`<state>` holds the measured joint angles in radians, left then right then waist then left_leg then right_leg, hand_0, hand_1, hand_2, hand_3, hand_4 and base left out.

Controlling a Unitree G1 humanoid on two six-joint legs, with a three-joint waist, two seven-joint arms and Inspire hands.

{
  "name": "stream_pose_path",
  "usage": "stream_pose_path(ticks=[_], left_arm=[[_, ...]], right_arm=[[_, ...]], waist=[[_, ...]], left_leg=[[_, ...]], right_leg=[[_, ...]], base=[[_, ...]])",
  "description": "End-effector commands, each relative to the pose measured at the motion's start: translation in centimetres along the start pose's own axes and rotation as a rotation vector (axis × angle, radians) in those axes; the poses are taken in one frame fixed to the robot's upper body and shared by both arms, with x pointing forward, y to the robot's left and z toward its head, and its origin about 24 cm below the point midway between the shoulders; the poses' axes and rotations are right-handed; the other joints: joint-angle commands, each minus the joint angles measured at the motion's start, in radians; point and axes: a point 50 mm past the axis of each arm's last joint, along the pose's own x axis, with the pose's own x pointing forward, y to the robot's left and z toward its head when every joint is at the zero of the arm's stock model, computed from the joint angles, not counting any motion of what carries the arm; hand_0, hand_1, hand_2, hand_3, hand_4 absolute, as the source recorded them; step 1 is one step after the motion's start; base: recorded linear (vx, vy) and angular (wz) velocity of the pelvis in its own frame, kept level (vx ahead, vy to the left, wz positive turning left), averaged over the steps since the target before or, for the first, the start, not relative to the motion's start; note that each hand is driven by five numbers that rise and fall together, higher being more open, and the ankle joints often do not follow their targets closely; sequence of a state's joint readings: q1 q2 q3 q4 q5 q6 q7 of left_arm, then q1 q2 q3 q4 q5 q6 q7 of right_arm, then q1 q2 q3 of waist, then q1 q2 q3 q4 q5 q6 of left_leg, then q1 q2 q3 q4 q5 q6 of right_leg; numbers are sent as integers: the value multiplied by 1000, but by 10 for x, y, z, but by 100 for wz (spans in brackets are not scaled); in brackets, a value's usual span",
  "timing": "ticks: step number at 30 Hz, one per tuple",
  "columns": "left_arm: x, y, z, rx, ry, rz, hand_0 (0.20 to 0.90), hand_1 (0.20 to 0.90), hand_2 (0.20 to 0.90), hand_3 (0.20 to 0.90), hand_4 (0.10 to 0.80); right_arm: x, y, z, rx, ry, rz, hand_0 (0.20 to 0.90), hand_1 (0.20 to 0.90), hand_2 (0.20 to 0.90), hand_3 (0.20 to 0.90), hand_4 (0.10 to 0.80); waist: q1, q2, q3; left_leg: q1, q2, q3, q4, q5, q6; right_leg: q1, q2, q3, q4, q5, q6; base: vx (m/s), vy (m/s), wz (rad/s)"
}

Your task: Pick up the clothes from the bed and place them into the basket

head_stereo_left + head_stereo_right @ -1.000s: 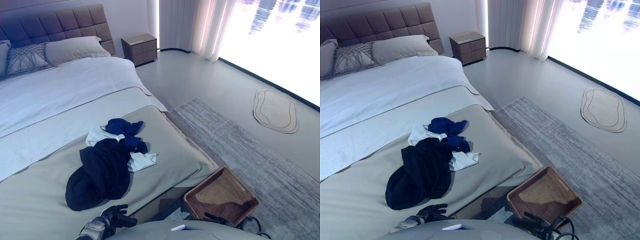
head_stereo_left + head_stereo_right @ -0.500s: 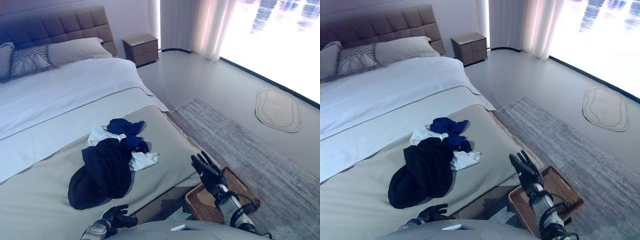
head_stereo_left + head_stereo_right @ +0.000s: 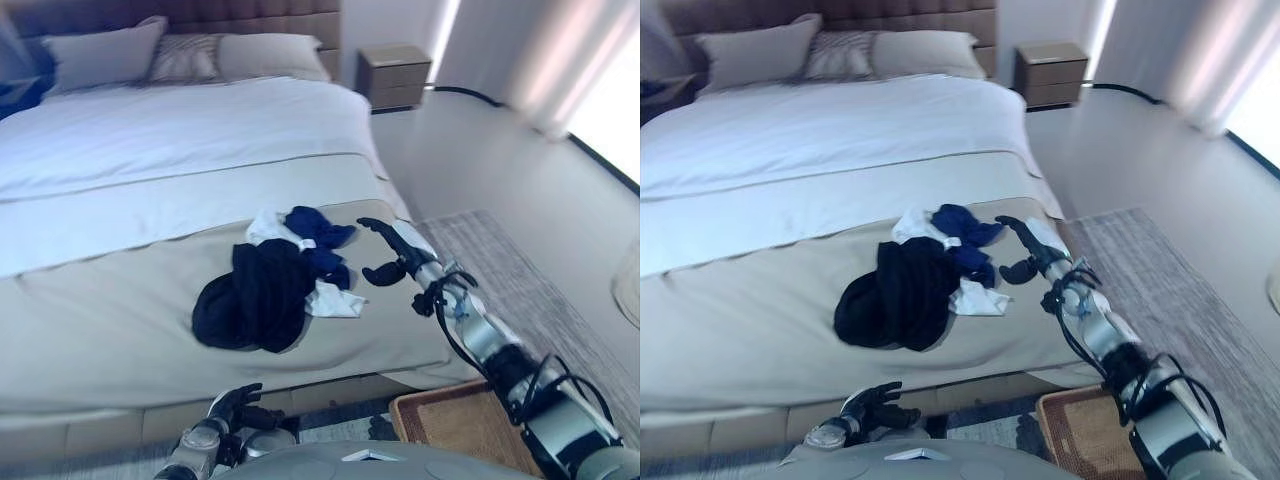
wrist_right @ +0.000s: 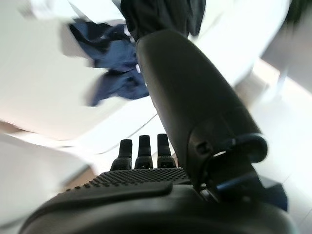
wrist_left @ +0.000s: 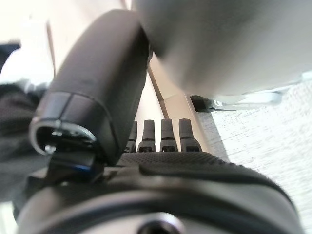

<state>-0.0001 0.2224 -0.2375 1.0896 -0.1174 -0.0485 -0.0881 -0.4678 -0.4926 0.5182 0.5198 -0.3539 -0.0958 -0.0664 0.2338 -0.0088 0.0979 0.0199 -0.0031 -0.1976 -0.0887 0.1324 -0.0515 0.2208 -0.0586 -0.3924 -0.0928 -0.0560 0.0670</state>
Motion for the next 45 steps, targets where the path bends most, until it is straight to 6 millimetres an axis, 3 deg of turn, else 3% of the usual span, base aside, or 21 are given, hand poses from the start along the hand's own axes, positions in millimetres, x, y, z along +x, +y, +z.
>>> stream_pose_path(ticks=[1, 2, 8, 15, 18, 22, 27, 28, 29, 32, 36, 38, 42, 43, 45], left_arm=[[-10, 28, -31, 132, 139, 45, 900, 900, 900, 900, 800], [-12, 32, -33, 143, 142, 45, 900, 900, 900, 900, 800], [-17, 41, -42, 115, 154, 73, 900, 900, 900, 900, 800], [-22, 49, -52, 99, 166, 100, 900, 900, 900, 900, 800], [-21, 54, -45, 110, 136, 109, 900, 900, 900, 900, 800], [-18, 60, -29, 103, 68, 108, 900, 900, 900, 900, 800], [-14, 78, 15, 104, -74, 136, 900, 900, 900, 900, 800], [-13, 79, 19, 105, -85, 140, 900, 900, 900, 900, 800], [-13, 79, 23, 107, -94, 143, 900, 900, 900, 900, 800], [-12, 80, 31, 111, -109, 152, 900, 900, 900, 900, 800], [-13, 76, 17, 75, -77, 174, 900, 900, 900, 900, 800], [-14, 72, 8, 63, -66, 178, 900, 900, 900, 900, 800], [-17, 61, -17, -4, -20, 183, 900, 900, 900, 900, 800], [-18, 60, -19, -1, -16, 180, 900, 900, 900, 900, 800], [-20, 57, -32, -22, 27, 174, 900, 900, 900, 900, 800]], right_arm=[[25, -33, 59, -116, -225, -123, 900, 900, 900, 900, 800], [30, -33, 62, -146, -213, -119, 900, 900, 900, 900, 800], [43, -27, 65, -265, -165, -88, 900, 900, 900, 900, 800], [55, -1, 34, -306, 100, 109, 900, 900, 900, 900, 800], [55, 6, 18, -314, 216, 189, 900, 900, 900, 900, 800], [56, 0, 8, -345, 360, 258, 900, 900, 900, 900, 800], [47, -18, -21, -415, 618, 345, 900, 900, 900, 900, 800], [47, -20, -22, -413, 622, 330, 300, 300, 300, 200, 100], [47, -23, -23, -411, 612, 303, 300, 300, 300, 200, 100], [56, -46, -14, -349, 536, 140, 300, 300, 300, 200, 100], [70, -114, 36, -220, 262, -334, 300, 300, 300, 200, 100], [67, -141, 56, -159, 158, -517, 300, 300, 300, 200, 100], [37, -189, 103, -79, -103, -829, 300, 300, 300, 200, 100], [33, -191, 103, -79, -129, -869, 300, 300, 300, 200, 100], [4, -218, 116, -93, -251, -1010, 300, 300, 300, 200, 100]], waist=[[88, -31, 39], [119, -35, 45], [209, -28, 76], [300, -32, 108], [332, -38, 132], [358, -37, 175], [393, -55, 269], [396, -58, 276], [398, -61, 281], [401, -73, 291], [366, -90, 268], [345, -93, 250], [273, -99, 182], [269, -99, 174], [227, -99, 120]], left_leg=[[24, -42, -24, 20, -84, 55], [26, -41, -50, 19, -94, 47], [-25, -58, -119, 76, -92, 45], [-87, -68, -166, 112, -79, 42], [-114, -73, -183, 125, -74, 45], [-159, -82, -191, 146, -68, 46], [-250, -83, -185, 168, -57, 55], [-255, -82, -186, 169, -56, 56], [-258, -82, -186, 169, -56, 57], [-266, -83, -185, 175, -58, 58], [-239, -69, -167, 165, -66, 59], [-220, -62, -155, 153, -69, 59], [-155, -54, -119, 116, -85, 63], [-147, -53, -115, 112, -87, 63], [-94, -52, -92, 94, -101, 70]], right_leg=[[-47, -39, -55, 174, -63, -55], [-38, -42, -61, 200, -99, -57], [-33, -78, -129, 286, -143, -61], [-19, -102, -177, 319, -163, -65], [-26, -109, -191, 334, -167, -66], [-51, -120, -196, 358, -172, -68], [-119, -120, -193, 364, -150, -60], [-122, -119, -194, 361, -146, -59], [-124, -118, -194, 359, -142, -57], [-127, -111, -189, 344, -123, -51], [-123, -100, -153, 321, -100, -38], [-118, -94, -132, 310, -98, -35], [-90, -80, -77, 271, -96, -24], [-86, -79, -72, 267, -95, -23], [-56, -73, -40, 243, -94, -17]], base=[[168, -43, 70], [168, -43, 53], [129, 70, 51], [100, 88, 27], [80, 65, 23], [2, 54, 15], [-123, -84, 4], [-51, -105, 0], [-16, -68, 7], [2, -76, 4], [10, -35, -6], [2, 8, -22], [21, 45, -36], [86, 72, -46], [45, 64, -35]])
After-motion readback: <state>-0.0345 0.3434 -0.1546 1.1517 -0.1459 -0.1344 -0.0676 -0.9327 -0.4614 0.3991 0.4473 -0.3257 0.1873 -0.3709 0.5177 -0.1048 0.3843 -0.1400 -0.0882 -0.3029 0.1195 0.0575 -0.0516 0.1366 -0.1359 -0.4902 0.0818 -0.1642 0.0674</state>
